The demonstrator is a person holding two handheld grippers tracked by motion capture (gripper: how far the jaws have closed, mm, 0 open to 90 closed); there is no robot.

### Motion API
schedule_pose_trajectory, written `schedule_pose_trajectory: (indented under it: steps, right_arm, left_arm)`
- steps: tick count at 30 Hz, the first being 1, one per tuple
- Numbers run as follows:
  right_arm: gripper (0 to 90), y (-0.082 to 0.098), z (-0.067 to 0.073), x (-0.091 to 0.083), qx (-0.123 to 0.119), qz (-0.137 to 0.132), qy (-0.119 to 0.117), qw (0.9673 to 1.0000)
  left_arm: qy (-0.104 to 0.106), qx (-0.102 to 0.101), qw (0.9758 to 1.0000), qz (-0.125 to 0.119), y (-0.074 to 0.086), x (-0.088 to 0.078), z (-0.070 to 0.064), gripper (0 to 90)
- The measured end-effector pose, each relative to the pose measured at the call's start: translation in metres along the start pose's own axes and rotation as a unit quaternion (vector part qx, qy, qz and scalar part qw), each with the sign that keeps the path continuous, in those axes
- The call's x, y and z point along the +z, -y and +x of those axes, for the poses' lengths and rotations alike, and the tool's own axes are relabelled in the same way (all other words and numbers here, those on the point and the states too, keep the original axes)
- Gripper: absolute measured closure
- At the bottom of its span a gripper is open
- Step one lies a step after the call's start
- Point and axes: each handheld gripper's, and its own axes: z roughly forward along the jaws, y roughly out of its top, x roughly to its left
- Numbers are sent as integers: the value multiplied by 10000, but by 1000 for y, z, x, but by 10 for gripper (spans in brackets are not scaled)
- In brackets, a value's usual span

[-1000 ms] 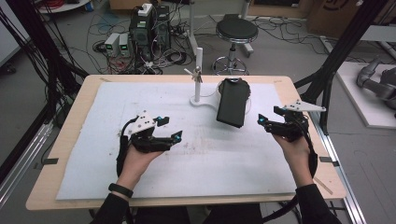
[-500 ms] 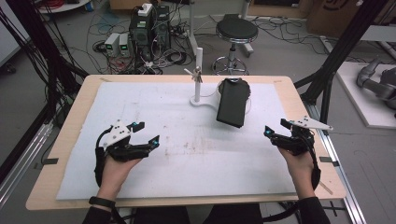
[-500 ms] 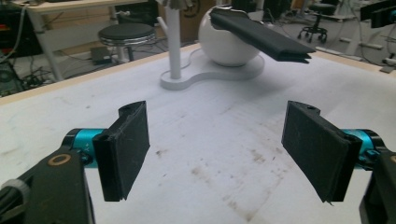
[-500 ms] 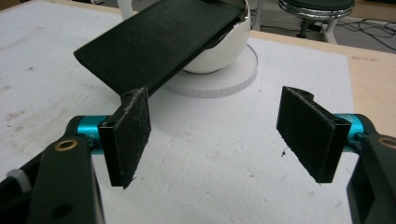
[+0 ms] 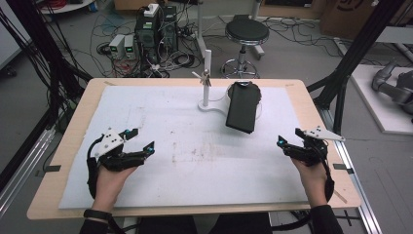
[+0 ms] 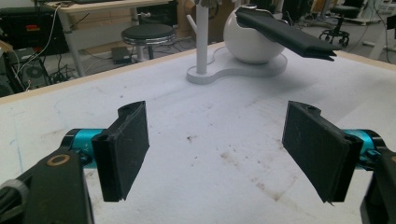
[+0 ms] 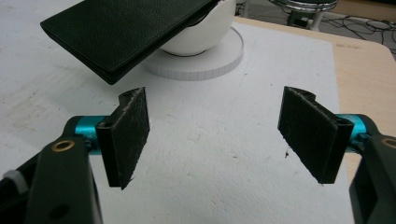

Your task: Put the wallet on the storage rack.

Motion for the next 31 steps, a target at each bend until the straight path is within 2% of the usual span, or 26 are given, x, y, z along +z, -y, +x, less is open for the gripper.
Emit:
schedule_pose_trajectory:
  steps: [9, 15, 31]
  right_arm:
    - [253, 3, 0, 4, -44, 23, 50, 10000]
    - [247, 6, -4, 3, 26, 37, 110, 9999]
    - [240, 9, -7, 6, 4, 117, 129, 9998]
  left_arm:
    - [-146, -80, 9999, 13, 5, -2, 6, 228]
    - [-146, -112, 9998, 54, 7, 0, 5, 228]
    - [-155, -142, 9998, 74, 9, 1, 7, 228]
